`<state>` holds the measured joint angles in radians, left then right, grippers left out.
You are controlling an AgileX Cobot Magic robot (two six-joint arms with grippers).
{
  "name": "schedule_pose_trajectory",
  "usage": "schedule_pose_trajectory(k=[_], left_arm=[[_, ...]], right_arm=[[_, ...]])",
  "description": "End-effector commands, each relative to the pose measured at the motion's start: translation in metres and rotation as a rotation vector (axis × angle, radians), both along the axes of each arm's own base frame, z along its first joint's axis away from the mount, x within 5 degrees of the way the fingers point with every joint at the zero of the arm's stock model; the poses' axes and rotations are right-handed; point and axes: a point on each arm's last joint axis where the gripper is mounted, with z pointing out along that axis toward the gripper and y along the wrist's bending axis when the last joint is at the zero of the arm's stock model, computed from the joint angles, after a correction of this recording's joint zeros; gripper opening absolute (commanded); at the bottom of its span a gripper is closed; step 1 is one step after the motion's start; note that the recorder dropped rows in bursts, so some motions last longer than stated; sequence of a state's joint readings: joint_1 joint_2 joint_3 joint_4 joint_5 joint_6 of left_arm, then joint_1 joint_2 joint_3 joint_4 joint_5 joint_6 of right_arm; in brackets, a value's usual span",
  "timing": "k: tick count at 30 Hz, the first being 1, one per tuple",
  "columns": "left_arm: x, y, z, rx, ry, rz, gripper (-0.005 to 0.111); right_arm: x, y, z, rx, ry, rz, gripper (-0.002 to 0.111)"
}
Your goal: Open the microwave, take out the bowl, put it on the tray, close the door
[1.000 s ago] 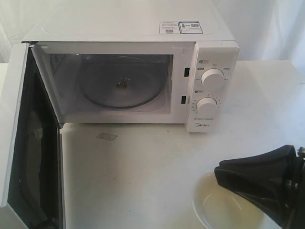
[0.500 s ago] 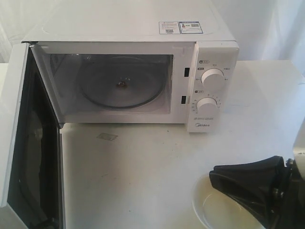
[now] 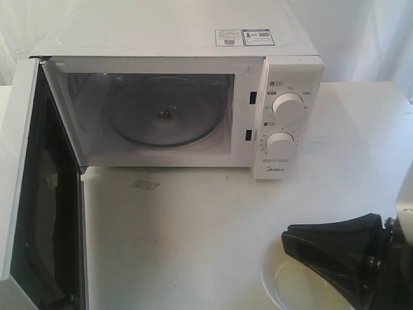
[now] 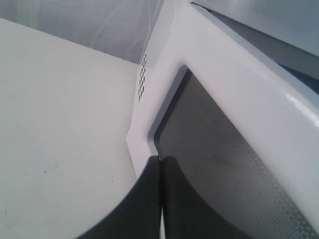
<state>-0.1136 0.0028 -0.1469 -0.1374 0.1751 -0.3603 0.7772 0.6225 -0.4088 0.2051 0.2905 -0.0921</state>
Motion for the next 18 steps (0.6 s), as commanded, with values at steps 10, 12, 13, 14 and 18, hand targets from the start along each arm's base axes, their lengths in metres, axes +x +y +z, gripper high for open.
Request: schedule_pose_trajectory(k=[10, 12, 13, 14, 18], left_arm=[[0.01, -0.004, 0.031, 0.14, 0.158, -0.065, 0.0], [0.012, -0.005, 0.034, 0.14, 0.163, -0.065, 0.0], [0.013, -0.005, 0.035, 0.14, 0.165, -0.065, 0.0], [0.014, -0.005, 0.034, 0.143, 0.174, -0.066, 0.0], [0.015, -0.005, 0.034, 0.143, 0.18, -0.066, 0.0]], right_arm=[[0.0, 0.0, 0.001, 0.008, -0.014, 0.002, 0.004], [0.0, 0.0, 0.001, 0.008, -0.014, 0.002, 0.004], [0.0, 0.0, 0.001, 0.008, -0.014, 0.002, 0.004], [0.0, 0.0, 0.001, 0.008, -0.014, 0.002, 0.004], [0.0, 0.0, 0.001, 0.008, -0.016, 0.002, 0.004]])
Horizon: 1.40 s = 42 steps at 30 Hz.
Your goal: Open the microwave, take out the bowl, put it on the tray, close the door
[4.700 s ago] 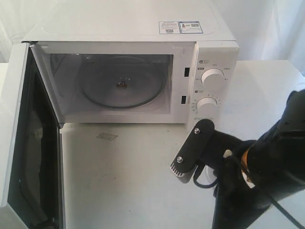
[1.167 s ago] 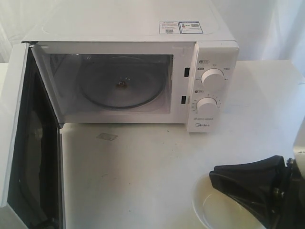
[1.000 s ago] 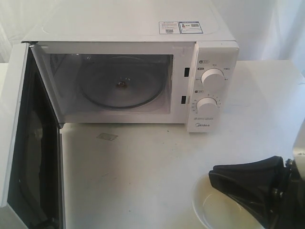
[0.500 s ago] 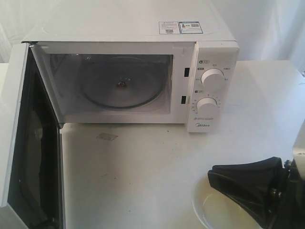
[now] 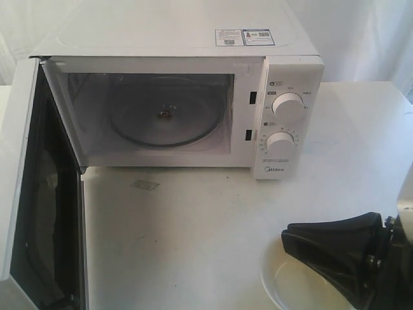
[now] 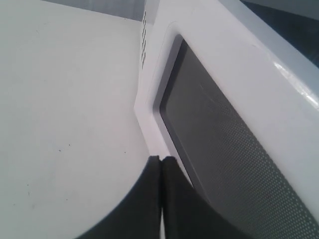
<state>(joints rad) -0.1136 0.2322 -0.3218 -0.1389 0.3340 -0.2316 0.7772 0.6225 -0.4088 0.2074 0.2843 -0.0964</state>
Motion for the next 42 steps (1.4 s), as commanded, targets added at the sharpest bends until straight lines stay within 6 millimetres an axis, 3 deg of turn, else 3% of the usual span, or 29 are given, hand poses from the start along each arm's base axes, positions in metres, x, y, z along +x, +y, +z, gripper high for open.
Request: schedule_pose_trajectory(k=[1, 14, 21, 30, 37, 42], left_arm=[[0.001, 0.0, 0.002, -0.007, -0.004, 0.0, 0.0], [0.001, -0.001, 0.002, -0.123, 0.023, 0.038, 0.0], [0.006, 0.0, 0.013, -0.098, -0.098, 0.035, 0.0], [0.055, -0.014, 0.021, 0.023, 0.171, -0.101, 0.0], [0.087, -0.046, 0.045, -0.003, 0.036, -0.457, 0.0], [0.106, -0.055, 0.055, -0.082, -0.068, -0.519, 0.0]], right_arm=[[0.0, 0.0, 0.0, 0.005, -0.011, 0.002, 0.004], [0.0, 0.0, 0.0, 0.004, -0.009, 0.002, 0.004], [0.001, 0.0, 0.002, 0.021, -0.028, -0.003, 0.004], [0.001, 0.0, 0.003, 0.024, -0.031, -0.004, 0.004], [0.001, 0.0, -0.004, 0.018, -0.025, -0.007, 0.004], [0.002, -0.001, -0.008, 0.038, -0.048, -0.019, 0.004]])
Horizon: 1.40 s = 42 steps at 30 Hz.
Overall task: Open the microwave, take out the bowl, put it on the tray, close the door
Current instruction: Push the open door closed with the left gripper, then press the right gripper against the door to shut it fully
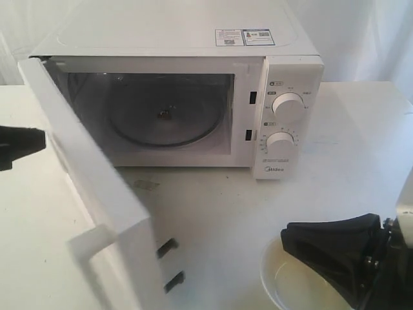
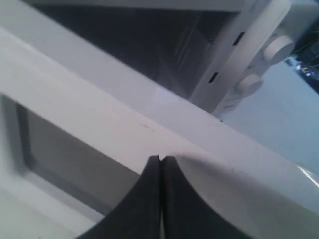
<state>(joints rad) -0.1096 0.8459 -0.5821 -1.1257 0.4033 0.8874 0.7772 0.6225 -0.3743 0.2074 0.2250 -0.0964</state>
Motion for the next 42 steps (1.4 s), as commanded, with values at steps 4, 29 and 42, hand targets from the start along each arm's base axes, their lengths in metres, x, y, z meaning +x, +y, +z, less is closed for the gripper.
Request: schedule_pose_trajectory(k=[4, 29, 42], left_arm=[[0.023, -0.015, 0.014, -0.087, -0.114, -0.149, 0.0], [0.036, -0.024, 0.008, -0.098, -0.098, -0.261, 0.0], [0.038, -0.018, -0.006, -0.04, -0.058, -0.191, 0.0]], right_arm=[[0.002, 0.0, 0.002, 0.045, -0.053, -0.014, 0.004], [0.019, 0.033, -0.001, 0.196, -0.04, -0.011, 0.004], [0.044, 0.111, -0.022, 0.303, -0.225, -0.001, 0.0]])
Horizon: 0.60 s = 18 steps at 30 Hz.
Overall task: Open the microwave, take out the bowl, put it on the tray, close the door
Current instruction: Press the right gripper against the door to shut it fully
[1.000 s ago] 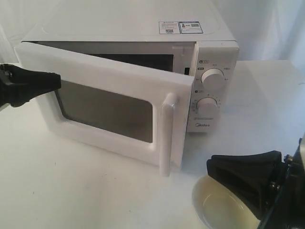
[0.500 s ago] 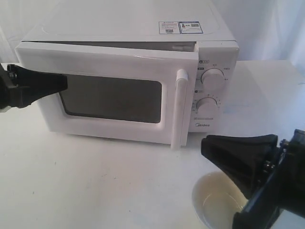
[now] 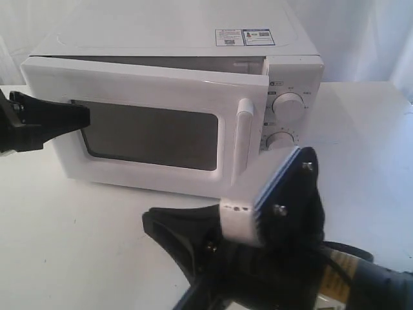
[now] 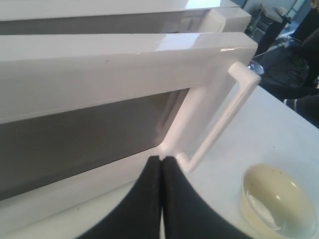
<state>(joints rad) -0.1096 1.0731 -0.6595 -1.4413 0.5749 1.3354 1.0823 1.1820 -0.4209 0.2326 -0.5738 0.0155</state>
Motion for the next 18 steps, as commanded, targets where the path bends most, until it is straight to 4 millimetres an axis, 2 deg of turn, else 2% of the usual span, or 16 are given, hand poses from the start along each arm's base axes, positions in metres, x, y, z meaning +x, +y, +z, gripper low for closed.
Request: schedule_pose_trajectory(k=[1, 7, 10, 18], left_arm=[[0.0, 0.002, -0.007, -0.001, 0.031, 0.039, 0.0], [-0.001, 0.001, -0.007, -0.027, 0.045, 0.043, 0.0], [-0.001, 0.001, -0.007, -0.035, 0.046, 0.043, 0.0], [-0.003, -0.001, -0.006, -0.045, 0.049, 0.014, 0.0]], right_arm=[[0.021, 0.008, -0.007, 0.058, -0.132, -0.178, 0.0], [0.042, 0.005, -0.017, 0.092, -0.289, -0.424, 0.0], [0.051, 0.009, -0.028, 0.06, -0.263, -0.495, 0.0], [0.084, 0.026, -0.022, 0.055, -0.292, -0.599, 0.0]])
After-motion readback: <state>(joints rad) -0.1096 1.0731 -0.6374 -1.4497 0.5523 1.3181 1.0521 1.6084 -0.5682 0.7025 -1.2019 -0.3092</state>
